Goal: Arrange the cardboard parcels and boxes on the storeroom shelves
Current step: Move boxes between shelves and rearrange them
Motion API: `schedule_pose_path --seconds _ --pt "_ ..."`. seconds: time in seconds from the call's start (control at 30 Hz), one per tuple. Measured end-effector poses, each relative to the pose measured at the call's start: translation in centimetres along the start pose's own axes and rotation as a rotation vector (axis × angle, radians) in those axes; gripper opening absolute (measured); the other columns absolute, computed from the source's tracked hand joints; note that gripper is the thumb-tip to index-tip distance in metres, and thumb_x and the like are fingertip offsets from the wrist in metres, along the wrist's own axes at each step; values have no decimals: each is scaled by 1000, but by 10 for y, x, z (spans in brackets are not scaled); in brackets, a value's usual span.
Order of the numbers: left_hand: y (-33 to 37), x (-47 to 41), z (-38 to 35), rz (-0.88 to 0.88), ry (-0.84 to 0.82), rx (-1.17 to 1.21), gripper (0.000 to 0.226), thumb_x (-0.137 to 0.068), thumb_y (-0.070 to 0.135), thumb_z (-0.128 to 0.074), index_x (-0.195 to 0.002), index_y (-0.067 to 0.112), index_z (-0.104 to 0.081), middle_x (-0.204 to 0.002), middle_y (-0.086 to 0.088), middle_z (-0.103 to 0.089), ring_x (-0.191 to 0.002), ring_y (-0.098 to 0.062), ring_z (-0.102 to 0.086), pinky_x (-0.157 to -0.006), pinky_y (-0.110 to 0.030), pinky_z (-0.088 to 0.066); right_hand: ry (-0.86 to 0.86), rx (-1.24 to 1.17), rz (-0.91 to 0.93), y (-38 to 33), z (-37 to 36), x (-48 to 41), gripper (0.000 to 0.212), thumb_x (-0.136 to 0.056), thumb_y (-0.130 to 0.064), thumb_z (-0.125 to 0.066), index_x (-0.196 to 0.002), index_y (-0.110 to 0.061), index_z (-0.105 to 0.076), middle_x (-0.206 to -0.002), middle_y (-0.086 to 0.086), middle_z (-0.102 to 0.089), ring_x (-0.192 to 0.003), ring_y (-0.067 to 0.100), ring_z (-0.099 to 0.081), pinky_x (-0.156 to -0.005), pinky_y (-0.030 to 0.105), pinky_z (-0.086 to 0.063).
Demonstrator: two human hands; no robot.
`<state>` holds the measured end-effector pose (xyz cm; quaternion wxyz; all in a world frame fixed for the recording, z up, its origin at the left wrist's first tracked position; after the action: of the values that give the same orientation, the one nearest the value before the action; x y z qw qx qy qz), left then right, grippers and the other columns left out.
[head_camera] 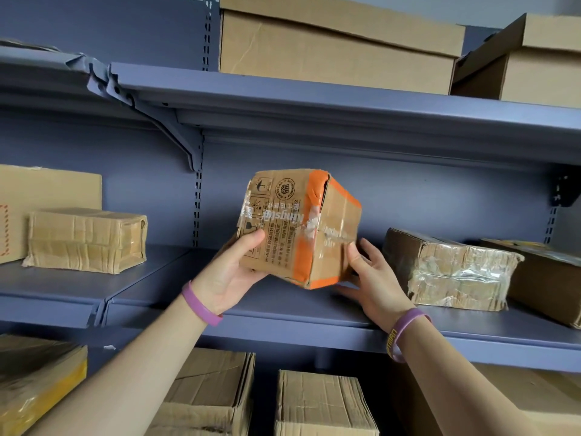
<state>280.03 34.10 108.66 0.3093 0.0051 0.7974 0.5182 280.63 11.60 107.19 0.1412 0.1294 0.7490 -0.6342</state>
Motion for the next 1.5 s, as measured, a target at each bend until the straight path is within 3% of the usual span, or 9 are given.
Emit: schedule_pose_path --seconds 0.17,0.4,0.57,0.67,0.77,0.93,1.13,1.33,1.5 --pt "1 -1 7 -10 105 35 57 -87 38 -68 -138 16 -57 -134 -14 -62 -124 -27 -59 -107 -49 -48 -62 -9 25 -6 -2 3 45 -82 -38 -66 -122 -18 -60 -111 -2 -72 -100 14 -70 -71 38 -60" --pt "6 4 22 -190 488 -136 42 -99 20 -60 -137 37 -54 -134 -1 -61 -125 -17 -59 -105 -45 -49 90 -33 79 -11 5 6 44 -80 -22 -76 -118 -19 -55 -115 5 -68 -99 20 -68 -80 45 -59" --pt "7 2 26 -183 593 -367 34 -105 12 -48 -129 25 -67 -125 6 -70 -118 -14 -64 -106 -44 -49 58 -32 84 -10 4 6 35 -85 -19 -74 -117 -18 -59 -115 6 -71 -100 20 -69 -80 45 -60" --pt "6 3 22 -126 605 -278 28 -104 28 -48 -115 18 -71 -116 -1 -72 -118 -26 -63 -105 -45 -48 51 -23 128 -11 4 6 35 -79 -27 -73 -112 -19 -61 -111 2 -73 -95 15 -69 -74 39 -57" --pt "9 6 12 -123 538 -264 43 -99 59 -42 -116 31 -70 -119 6 -72 -120 -15 -61 -106 -40 -44 59 12 160 -12 3 6 39 -78 -46 -64 -104 -18 -60 -99 1 -69 -94 18 -62 -76 37 -51" --pt "11 7 8 -149 474 -278 76 -68 85 -50 -119 31 -68 -116 7 -74 -114 -11 -66 -105 -41 -46 29 61 102 -10 2 5 100 -57 -89 -62 -120 -11 -57 -114 4 -72 -104 18 -68 -85 39 -51" --pt "14 9 5 -160 452 -271 52 -79 52 -59 -119 21 -68 -112 1 -75 -110 -14 -68 -107 -40 -47 -11 43 81 -11 -1 5 111 -46 -95 -62 -131 -23 -54 -128 -4 -67 -119 11 -62 -95 34 -47" --pt "12 -1 1 -132 350 -487 38 -93 21 -44 -120 38 -65 -114 10 -74 -120 -11 -62 -99 -28 -46 17 10 144 -16 -2 9 113 -51 -87 -70 -140 -23 -43 -131 -2 -65 -116 10 -65 -96 33 -52" --pt "11 -9 5 -83 355 -510 64 -89 -10 -33 -105 42 -66 -95 15 -76 -107 -9 -66 -85 -24 -52 50 -1 150 -11 3 2 91 -64 -56 -81 -141 -26 -41 -131 -2 -64 -116 14 -65 -103 48 -50"
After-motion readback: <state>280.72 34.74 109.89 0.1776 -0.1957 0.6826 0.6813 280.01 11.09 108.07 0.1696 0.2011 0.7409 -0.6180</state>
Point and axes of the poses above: each hand's wrist, its own x-axis away from the middle knuckle, its own z-axis out of the back of the hand, y = z × x, the point moved 5 cm from there along -x, towards the middle knuckle
